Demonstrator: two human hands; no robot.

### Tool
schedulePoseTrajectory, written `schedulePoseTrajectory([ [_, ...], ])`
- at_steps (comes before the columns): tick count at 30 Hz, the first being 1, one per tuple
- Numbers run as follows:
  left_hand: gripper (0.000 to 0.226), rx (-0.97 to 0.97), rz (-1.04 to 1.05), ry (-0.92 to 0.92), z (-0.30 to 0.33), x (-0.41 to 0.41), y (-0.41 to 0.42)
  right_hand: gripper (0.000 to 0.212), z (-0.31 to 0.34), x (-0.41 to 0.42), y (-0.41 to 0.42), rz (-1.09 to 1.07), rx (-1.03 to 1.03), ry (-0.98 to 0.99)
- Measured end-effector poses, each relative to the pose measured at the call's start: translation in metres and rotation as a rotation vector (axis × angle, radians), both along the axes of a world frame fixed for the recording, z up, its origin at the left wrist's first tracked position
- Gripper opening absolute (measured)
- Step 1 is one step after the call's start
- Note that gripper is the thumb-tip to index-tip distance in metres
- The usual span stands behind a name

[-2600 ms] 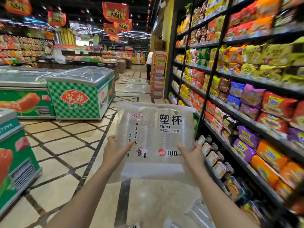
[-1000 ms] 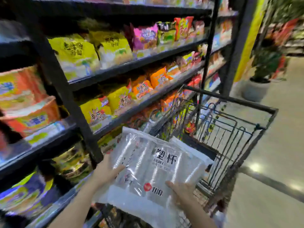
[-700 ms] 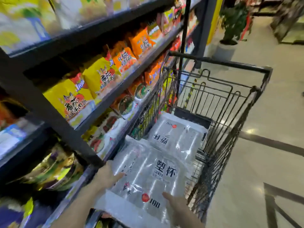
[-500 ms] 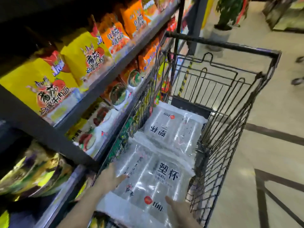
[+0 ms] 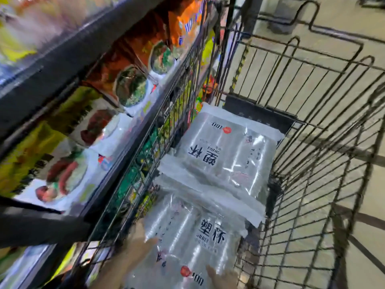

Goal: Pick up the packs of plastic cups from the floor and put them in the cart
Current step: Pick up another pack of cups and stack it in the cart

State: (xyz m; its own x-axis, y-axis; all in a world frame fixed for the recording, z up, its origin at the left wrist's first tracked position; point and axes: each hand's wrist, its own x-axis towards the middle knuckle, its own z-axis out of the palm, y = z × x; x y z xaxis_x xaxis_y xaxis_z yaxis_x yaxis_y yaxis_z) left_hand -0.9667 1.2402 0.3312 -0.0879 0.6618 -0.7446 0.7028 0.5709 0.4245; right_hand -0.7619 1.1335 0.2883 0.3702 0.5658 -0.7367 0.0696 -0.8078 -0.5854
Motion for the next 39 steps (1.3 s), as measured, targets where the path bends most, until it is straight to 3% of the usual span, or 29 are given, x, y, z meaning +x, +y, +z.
schedulePoseTrajectory([
  [3,0.089,-0.049,-0.05,0.017,-0.012,-0.003,0.005,0.096,0.007,0.001,0.005,0.056,-0.122,0.069],
  [6,0.081,-0.05,-0.203,0.228,-0.01,-0.001,0.003,0.138,0.026,0.001,0.013,0.073,-0.253,0.055],
  [9,0.072,0.03,-0.45,0.498,0.013,0.012,0.01,0.091,0.047,0.007,0.023,0.171,-0.252,-0.136],
  [13,0.06,0.253,-0.601,0.507,0.061,0.029,0.034,0.075,0.092,0.028,0.056,0.321,-0.053,-0.394],
  [16,0.058,0.431,-0.597,0.482,0.103,0.038,0.048,0.065,0.147,0.042,0.086,0.506,0.141,-0.52],
  [20,0.051,0.599,-0.52,0.524,0.175,0.045,0.049,0.062,0.228,0.054,0.118,0.729,0.315,-0.67],
  [28,0.049,0.731,-0.27,0.761,0.296,0.054,0.005,0.057,0.344,0.077,0.151,0.92,0.607,-0.802],
  [34,0.047,0.743,0.258,0.833,0.339,0.058,-0.116,0.064,0.401,0.059,0.135,1.247,0.938,-0.755],
  [39,0.05,0.579,0.716,1.006,0.361,0.073,-0.296,0.056,0.426,-0.004,0.039,1.623,1.176,-0.616],
])
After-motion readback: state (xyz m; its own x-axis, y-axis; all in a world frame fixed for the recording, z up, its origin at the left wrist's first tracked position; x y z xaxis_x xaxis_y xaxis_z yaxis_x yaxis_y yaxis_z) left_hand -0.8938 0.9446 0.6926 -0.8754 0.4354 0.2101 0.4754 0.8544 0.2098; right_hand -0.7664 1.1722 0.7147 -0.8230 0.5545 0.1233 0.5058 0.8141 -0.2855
